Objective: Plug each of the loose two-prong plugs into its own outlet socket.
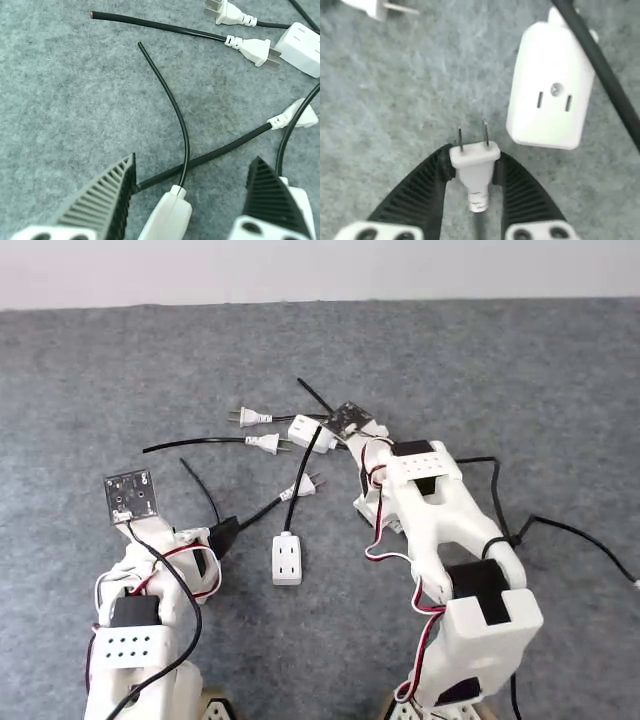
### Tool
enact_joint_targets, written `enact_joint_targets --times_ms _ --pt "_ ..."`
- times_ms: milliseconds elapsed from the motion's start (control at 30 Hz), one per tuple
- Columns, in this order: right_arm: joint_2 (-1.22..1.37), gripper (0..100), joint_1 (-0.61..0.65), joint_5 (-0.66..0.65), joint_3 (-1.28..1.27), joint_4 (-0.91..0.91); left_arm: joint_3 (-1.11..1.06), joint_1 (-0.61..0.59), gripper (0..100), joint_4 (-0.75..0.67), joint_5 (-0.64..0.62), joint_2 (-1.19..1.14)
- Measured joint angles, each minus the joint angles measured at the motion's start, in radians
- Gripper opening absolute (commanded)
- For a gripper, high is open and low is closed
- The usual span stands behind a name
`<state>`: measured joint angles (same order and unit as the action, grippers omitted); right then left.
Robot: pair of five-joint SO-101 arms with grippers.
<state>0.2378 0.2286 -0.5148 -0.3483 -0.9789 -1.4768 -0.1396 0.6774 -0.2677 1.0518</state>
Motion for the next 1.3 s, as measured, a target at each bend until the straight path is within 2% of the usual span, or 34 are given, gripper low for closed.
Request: enact_joint_targets --times_ms 133,233,367,567,600,667,800,1067,1167,1300 --pt "-0.021 1.0 -0.026 -0.003 0.040 -0.086 0.000 0.000 33 0.000 0.000 0.000" --pt "-0.094 1.0 -0.021 -0.109 0.041 -0.158 0.000 0.000 33 0.000 0.000 0.000" --pt "-0.206 1.0 0.032 -0.431 0.041 -0.345 0.000 0.000 33 0.000 0.000 0.000" --pt "-0.313 2.1 0.034 -1.111 0.041 -0.740 0.000 0.000 33 0.000 0.000 0.000" --pt "-0.321 3.9 0.034 -1.185 0.041 -0.760 0.000 0.000 33 0.000 0.000 0.000" --pt "-0.324 10.2 0.031 -1.247 0.037 -0.758 0.000 0.000 33 0.000 0.000 0.000" --pt "-0.324 22.2 0.034 -1.266 -0.017 -0.692 0.000 0.000 33 0.000 0.000 0.000" --pt "-0.267 23.1 0.034 -1.214 -0.025 -0.615 0.000 0.000 33 0.000 0.000 0.000" --pt "-0.264 23.0 0.044 -1.088 0.002 -0.615 0.000 0.000 33 0.000 0.000 0.000" --pt "-0.264 22.9 0.117 -0.769 0.020 -0.615 0.000 0.000 33 0.000 0.000 0.000"
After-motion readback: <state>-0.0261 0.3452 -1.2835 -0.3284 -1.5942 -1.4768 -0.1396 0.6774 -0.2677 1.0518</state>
